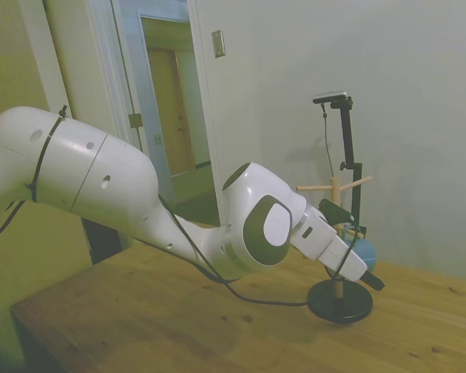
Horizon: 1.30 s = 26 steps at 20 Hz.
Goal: Unload the mug
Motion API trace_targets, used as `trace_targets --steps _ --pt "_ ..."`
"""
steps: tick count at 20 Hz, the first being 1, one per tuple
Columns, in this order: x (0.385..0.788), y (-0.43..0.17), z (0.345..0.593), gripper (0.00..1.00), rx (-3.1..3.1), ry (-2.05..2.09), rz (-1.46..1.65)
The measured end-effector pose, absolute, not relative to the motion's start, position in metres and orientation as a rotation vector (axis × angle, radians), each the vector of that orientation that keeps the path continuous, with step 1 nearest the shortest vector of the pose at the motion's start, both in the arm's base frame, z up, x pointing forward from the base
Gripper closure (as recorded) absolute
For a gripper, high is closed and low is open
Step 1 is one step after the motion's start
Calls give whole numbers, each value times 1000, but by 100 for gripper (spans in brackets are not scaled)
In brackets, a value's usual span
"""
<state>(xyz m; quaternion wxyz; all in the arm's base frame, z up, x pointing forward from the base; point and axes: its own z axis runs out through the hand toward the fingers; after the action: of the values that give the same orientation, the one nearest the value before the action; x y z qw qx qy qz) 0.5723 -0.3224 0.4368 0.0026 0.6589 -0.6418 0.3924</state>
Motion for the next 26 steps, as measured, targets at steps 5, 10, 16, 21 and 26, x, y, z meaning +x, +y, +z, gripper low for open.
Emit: trace_targets --steps 5,10,16,21,26 --pt "573 -322 436 100 2067 -2015 1230" --pt "573 -321 436 100 2069 -2016 1230" --pt "575 -319 437 100 2075 -2017 1231" --pt "576 -315 437 100 2081 -2020 1231" --pt "576 -316 437 100 2084 -2028 1229"
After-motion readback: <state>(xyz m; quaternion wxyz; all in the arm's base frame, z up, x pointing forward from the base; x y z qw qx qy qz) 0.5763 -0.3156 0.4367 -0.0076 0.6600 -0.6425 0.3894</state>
